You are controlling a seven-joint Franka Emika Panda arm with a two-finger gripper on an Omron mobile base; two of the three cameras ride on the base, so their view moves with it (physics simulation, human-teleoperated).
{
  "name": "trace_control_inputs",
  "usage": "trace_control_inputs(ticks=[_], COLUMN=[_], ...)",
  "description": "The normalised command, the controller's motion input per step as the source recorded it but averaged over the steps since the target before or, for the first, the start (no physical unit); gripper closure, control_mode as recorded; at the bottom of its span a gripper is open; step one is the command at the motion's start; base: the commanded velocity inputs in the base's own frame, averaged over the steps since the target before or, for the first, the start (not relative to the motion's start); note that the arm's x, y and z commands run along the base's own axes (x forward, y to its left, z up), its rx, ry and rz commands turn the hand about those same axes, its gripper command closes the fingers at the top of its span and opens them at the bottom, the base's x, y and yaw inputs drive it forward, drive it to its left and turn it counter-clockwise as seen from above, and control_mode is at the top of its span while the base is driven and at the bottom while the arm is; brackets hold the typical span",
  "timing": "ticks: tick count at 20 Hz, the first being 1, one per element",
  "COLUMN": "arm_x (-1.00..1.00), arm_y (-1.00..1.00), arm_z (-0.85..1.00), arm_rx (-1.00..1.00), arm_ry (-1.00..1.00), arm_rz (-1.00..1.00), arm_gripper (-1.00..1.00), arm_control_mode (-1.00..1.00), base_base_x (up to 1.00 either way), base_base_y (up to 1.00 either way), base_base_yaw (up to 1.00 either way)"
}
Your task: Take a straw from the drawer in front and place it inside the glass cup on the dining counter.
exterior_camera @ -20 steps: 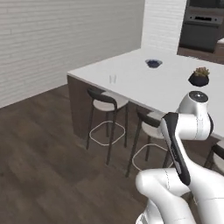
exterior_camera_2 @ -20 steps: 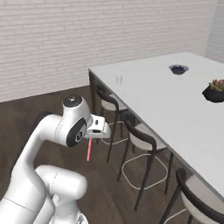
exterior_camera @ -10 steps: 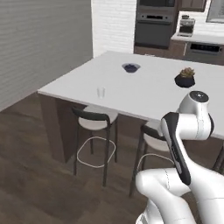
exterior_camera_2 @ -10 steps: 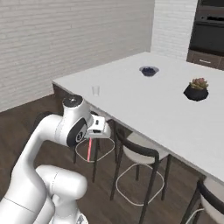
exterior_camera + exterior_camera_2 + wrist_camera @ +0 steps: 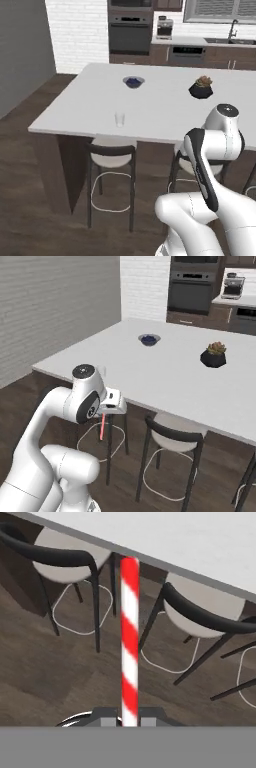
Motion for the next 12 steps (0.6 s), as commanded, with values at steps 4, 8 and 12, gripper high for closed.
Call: trace_control_inputs(ticks=[4, 8, 12], arm_x=[0.0, 0.0, 0.0], arm_y=[0.0, 0.0, 0.0], arm_z=[0.0, 0.0, 0.0], arm_rx=[0.0, 0.0, 0.0], arm_ry=[0.0, 0.0, 0.0], arm_rz=[0.0, 0.0, 0.0], arm_gripper=[1.0, 1.0, 1.0], arm_control_mode=[1.0, 1.0, 1.0], base_base_x=[0.1, 0.29, 0.54], base_base_y=[1.0, 0.96, 0.81], base_base_yaw=[-0.48, -0.45, -0.39])
